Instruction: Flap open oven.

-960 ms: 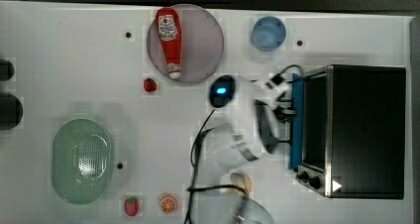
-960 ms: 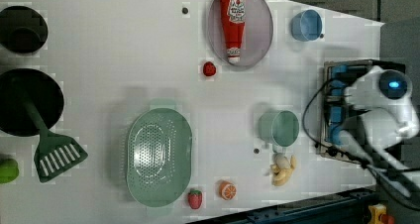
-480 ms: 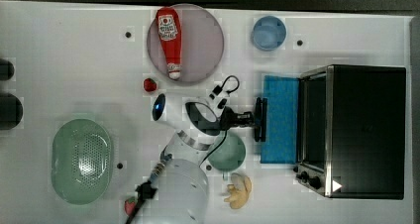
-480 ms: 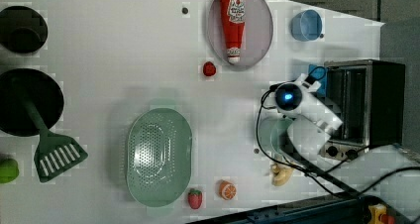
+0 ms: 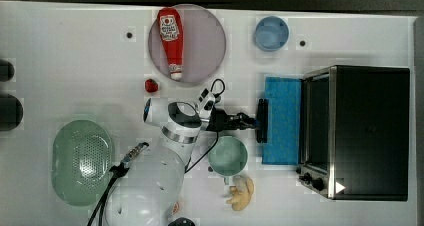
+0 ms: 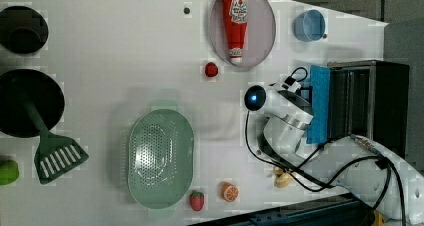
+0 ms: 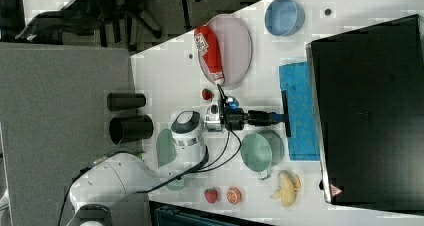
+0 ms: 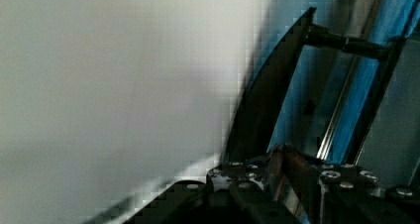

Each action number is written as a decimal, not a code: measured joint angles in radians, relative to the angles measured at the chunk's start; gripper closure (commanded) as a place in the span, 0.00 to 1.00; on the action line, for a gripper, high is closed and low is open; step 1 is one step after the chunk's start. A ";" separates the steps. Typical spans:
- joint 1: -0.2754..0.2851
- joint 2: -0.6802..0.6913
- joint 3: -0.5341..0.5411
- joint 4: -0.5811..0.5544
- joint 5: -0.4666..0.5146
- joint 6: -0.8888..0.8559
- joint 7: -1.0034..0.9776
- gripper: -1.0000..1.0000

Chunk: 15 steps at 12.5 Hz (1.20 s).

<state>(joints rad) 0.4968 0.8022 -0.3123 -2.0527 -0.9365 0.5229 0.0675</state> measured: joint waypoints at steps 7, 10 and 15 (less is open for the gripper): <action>-0.037 -0.128 -0.022 0.008 0.188 0.092 0.013 0.83; -0.046 -0.246 -0.029 0.014 0.326 0.125 0.013 0.83; -0.046 -0.465 -0.032 0.021 0.584 0.114 0.013 0.83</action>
<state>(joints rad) 0.4504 0.3376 -0.3447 -2.0312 -0.3525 0.6367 0.0807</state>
